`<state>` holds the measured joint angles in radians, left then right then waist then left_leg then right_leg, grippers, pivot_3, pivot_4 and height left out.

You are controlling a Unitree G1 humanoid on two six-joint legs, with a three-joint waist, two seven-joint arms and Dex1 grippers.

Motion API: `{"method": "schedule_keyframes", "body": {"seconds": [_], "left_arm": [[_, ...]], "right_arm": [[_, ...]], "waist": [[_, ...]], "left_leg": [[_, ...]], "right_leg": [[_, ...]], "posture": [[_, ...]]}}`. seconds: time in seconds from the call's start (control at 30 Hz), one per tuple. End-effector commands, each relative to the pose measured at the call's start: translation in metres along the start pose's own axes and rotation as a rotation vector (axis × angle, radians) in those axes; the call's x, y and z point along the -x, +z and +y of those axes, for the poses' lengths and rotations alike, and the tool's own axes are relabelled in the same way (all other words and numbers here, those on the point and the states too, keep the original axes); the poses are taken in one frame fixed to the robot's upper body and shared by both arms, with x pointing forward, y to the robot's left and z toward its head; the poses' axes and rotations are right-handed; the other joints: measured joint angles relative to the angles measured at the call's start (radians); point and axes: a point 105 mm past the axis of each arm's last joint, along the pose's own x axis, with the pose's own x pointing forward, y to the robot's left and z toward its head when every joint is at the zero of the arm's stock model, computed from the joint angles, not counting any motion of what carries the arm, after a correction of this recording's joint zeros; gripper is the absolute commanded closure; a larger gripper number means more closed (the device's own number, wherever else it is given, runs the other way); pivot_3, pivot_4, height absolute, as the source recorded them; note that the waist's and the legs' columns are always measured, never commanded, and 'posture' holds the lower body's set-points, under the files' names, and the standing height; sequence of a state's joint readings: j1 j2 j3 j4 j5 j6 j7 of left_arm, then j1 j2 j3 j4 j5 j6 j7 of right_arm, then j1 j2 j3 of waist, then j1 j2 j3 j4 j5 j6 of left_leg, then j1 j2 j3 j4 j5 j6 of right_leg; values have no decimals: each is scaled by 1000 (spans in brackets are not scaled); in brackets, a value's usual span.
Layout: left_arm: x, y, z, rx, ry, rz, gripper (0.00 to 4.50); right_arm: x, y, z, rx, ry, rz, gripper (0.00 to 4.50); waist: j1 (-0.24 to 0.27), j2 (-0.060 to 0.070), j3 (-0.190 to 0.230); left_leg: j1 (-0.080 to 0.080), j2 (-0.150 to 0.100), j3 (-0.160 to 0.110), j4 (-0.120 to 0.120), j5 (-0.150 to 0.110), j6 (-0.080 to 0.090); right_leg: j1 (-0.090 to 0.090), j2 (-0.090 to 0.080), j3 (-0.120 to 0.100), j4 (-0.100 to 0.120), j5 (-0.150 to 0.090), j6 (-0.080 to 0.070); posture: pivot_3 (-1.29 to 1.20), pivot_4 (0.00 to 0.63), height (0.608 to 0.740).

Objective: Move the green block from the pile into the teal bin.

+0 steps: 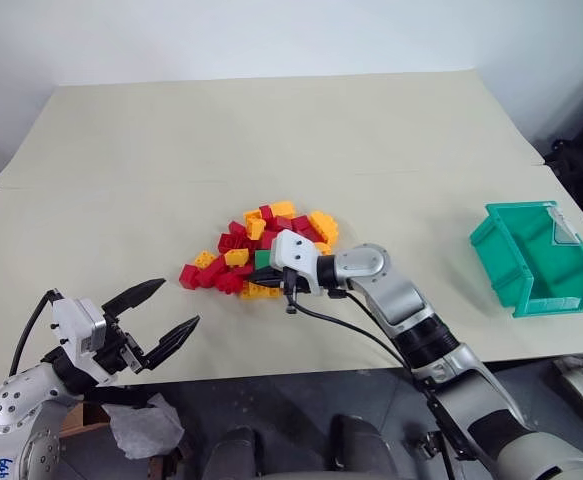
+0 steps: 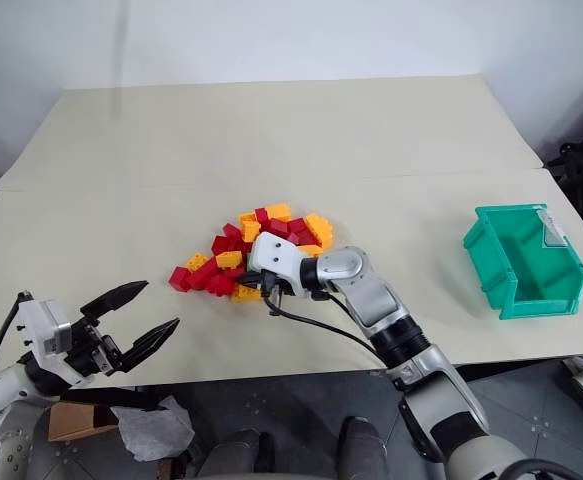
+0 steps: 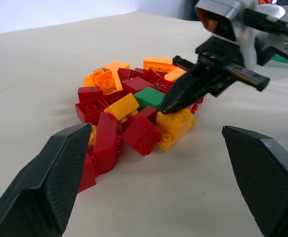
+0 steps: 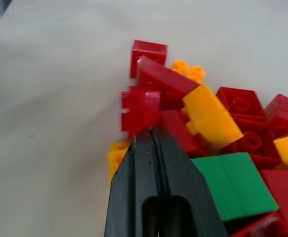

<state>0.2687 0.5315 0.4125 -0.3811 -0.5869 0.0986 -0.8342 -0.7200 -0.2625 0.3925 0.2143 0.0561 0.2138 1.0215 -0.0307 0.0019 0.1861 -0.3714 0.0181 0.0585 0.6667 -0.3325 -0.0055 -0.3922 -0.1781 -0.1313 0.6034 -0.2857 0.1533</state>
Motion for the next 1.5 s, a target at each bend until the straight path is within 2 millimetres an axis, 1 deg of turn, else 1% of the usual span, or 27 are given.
{"method": "schedule_keyframes", "body": {"seconds": [0.03,0.13,0.23,0.33,0.37,0.4,0.47,0.5,0.6,0.7,0.8,0.83,0.9,0.97,1.03,1.07,1.1,1.17,1.27,1.43,1.5], "left_arm": [[3,7,-1,-28,6,-9,0],[2,7,-2,-26,5,-9,0],[2,7,-3,-26,-2,-9,0],[2,8,-2,-32,-7,-8,0],[2,9,-1,-38,-10,-6,0],[4,10,1,-46,-11,-3,0],[5,12,5,-51,-11,-1,0],[6,12,5,-43,-14,0,0],[5,12,7,-18,-12,-2,0],[5,10,9,-17,-12,2,0],[5,9,12,-24,-9,6,0],[5,8,13,-24,-9,6,0],[4,8,14,-29,-8,8,0],[3,7,15,-32,-7,8,0],[1,5,16,-35,-6,6,0],[0,4,16,-35,-7,5,0],[-1,4,15,-36,-7,2,0],[-3,4,15,-38,-7,-1,0],[-5,3,14,-40,-5,-7,0],[-5,4,12,-40,-1,-11,0],[-3,4,11,-40,7,-12,0]], "right_arm": [[22,-18,-3,-51,-33,56,4477],[40,-23,-11,-79,-79,59,4477],[58,-14,-11,-81,-63,-10,4477],[77,-5,-6,-95,-21,-64,4477],[86,-5,-4,-98,-9,-64,4477],[100,-12,-6,-89,-20,-31,4477],[123,-16,-10,-90,-58,-5,4477],[129,-13,-12,-110,-68,-21,4477],[134,-2,-11,-152,-66,-74,4477],[140,-5,-10,-159,-66,-57,3897],[145,-15,-12,-142,-86,-13,2904],[144,-16,-13,-141,-88,-8,2518],[139,-10,-19,-153,-114,-35,1882],[127,-5,-20,-163,-95,-38,1167],[109,1,-24,-155,-83,-25,442],[99,6,-28,-157,-81,-29,170],[88,12,-31,-169,-78,-36,170],[76,18,-34,-185,-73,-42,170],[54,22,-35,-163,-30,16,170],[35,28,-34,-176,24,50,170],[29,25,-33,-151,42,78,544]], "waist": [[4,0,0],[6,-3,-2],[4,-3,-2],[2,-3,-1],[3,-3,-1],[4,-3,-1],[12,-3,-1],[14,-3,-1],[14,-3,-1],[8,-3,-1],[8,-3,-1],[8,-3,-1],[8,-3,-1],[6,-3,-1],[2,-3,-1],[-1,-3,-1],[-2,-3,-1],[0,-3,-1],[7,-3,-1],[4,-3,-1],[2,-3,-1]], "left_leg": [[0,0,0,0,0,0],[0,0,0,1,0,0],[0,0,1,0,0,1],[0,0,2,-1,0,1],[0,1,2,-1,0,0],[0,0,2,-1,0,0],[-1,0,2,0,-1,1],[-1,0,2,1,-1,1],[-1,0,4,1,-1,2],[0,2,4,0,-1,1],[0,2,4,0,-1,1],[0,1,5,0,-1,1],[-1,1,5,0,-1,1],[-1,2,5,0,-1,1],[0,2,5,0,-1,1],[0,2,5,0,-1,1],[0,2,6,0,-1,1],[0,3,6,0,-1,0],[0,3,5,0,-2,0],[-1,3,5,1,-2,0],[-1,3,5,1,-2,0]], "right_leg": [[0,0,0,0,0,0],[0,0,0,0,0,0],[0,0,0,-1,0,0],[0,0,0,-1,0,0],[-1,0,0,-1,0,0],[0,0,0,-2,0,0],[0,0,0,-3,0,0],[0,0,0,-3,0,0],[1,0,0,-6,0,0],[1,1,0,-5,0,0],[1,1,0,-5,0,0],[1,1,0,-6,0,0],[1,1,0,-6,0,0],[1,1,0,-6,0,0],[0,1,0,-5,0,0],[0,1,0,-5,0,0],[0,1,1,-4,0,-1],[-2,2,0,-2,0,-1],[-2,2,0,-2,0,-1],[-2,1,-1,-2,0,-1],[-2,1,-1,-2,0,-1]], "posture": [[0,150,740],[0,150,740],[0,150,740],[0,150,740],[0,150,740],[0,150,740],[0,150,740],[0,150,740],[0,150,740],[0,150,740],[0,150,740],[0,150,740],[0,150,740],[0,150,740],[0,150,740],[0,150,740],[0,150,740],[0,150,740],[0,150,740],[0,150,740],[0,150,740]]}}
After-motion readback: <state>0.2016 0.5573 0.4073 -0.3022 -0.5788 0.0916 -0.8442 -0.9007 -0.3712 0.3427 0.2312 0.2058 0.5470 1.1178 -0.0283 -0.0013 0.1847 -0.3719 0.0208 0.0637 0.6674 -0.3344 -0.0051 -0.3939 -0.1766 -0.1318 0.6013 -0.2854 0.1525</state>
